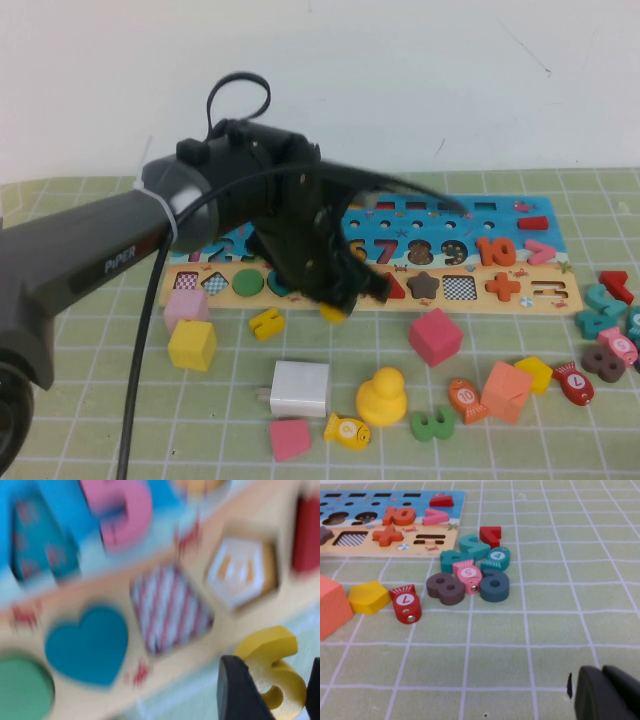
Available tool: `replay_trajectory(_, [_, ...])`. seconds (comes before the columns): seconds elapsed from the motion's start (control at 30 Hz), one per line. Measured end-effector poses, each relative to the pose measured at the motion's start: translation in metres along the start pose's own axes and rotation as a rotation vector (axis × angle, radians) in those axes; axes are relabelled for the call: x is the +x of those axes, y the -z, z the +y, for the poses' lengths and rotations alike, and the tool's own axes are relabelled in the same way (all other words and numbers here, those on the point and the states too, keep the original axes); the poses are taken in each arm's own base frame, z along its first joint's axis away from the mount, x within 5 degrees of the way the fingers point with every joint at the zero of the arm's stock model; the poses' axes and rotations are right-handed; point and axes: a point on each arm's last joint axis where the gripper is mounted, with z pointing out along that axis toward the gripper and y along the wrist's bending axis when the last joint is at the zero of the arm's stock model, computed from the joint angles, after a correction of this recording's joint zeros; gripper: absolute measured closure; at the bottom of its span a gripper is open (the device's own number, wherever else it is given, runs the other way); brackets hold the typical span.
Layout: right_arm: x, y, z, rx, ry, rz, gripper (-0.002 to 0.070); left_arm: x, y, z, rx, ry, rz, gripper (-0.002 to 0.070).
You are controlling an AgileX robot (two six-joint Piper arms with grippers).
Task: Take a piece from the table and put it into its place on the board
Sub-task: Pick up the "number 6", then place the "number 6" into the hole of the number 6
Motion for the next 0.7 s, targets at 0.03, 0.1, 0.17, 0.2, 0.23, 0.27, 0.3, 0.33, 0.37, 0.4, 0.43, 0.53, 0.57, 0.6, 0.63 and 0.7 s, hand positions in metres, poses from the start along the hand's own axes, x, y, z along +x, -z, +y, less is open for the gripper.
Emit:
replay_trajectory(0.03, [0.0,0.0,0.0,0.0,0.0,0.0,0.0679,-0.005,0.003,-0.001,0.005,0.014,-0.032,0.0426])
replay_trajectory(0.1, [0.0,0.0,0.0,0.0,0.0,0.0,0.0679,-0.013,0.008,-0.002,0.013,0.028,-0.093,0.0426])
replay_trajectory(0.17, [0.0,0.0,0.0,0.0,0.0,0.0,0.0679,-0.021,0.013,-0.004,0.026,0.045,-0.156,0.0426])
replay_trajectory(0.2, [0.0,0.0,0.0,0.0,0.0,0.0,0.0679,-0.025,0.016,-0.004,0.03,0.054,-0.184,0.0426])
replay_trajectory(0.23, [0.0,0.0,0.0,0.0,0.0,0.0,0.0679,-0.028,0.017,-0.005,0.038,0.067,-0.218,0.0426])
replay_trajectory(0.27, [0.0,0.0,0.0,0.0,0.0,0.0,0.0679,-0.032,0.019,-0.005,0.043,0.075,-0.255,0.0426])
replay_trajectory(0.3, [0.0,0.0,0.0,0.0,0.0,0.0,0.0679,-0.035,0.02,-0.005,0.047,0.083,-0.281,0.0426])
replay_trajectory(0.33, [0.0,0.0,0.0,0.0,0.0,0.0,0.0679,-0.037,0.02,-0.005,0.05,0.089,-0.307,0.0426])
replay_trajectory(0.37, [0.0,0.0,0.0,0.0,0.0,0.0,0.0679,-0.039,0.021,-0.006,0.052,0.093,-0.327,0.0426])
replay_trajectory(0.4, [0.0,0.0,0.0,0.0,0.0,0.0,0.0679,-0.04,0.021,-0.006,0.053,0.092,-0.34,0.0426])
replay_trajectory(0.43, [0.0,0.0,0.0,0.0,0.0,0.0,0.0679,-0.041,0.022,-0.006,0.054,0.094,-0.35,0.0426])
replay_trajectory(0.53, [0.0,0.0,0.0,0.0,0.0,0.0,0.0679,-0.042,0.02,-0.004,0.043,0.084,-0.367,0.0426])
replay_trajectory(0.57, [0.0,0.0,0.0,0.0,0.0,0.0,0.0679,-0.043,0.018,-0.004,0.039,0.082,-0.367,0.0426])
replay_trajectory(0.6, [0.0,0.0,0.0,0.0,0.0,0.0,0.0679,-0.042,0.014,-0.004,0.037,0.082,-0.363,0.0426])
replay_trajectory(0.63, [0.0,0.0,0.0,0.0,0.0,0.0,0.0679,-0.042,0.011,-0.003,0.035,0.084,-0.355,0.0426])
replay_trajectory(0.7, [0.0,0.0,0.0,0.0,0.0,0.0,0.0679,-0.042,0.003,-0.003,0.031,0.085,-0.34,0.0426])
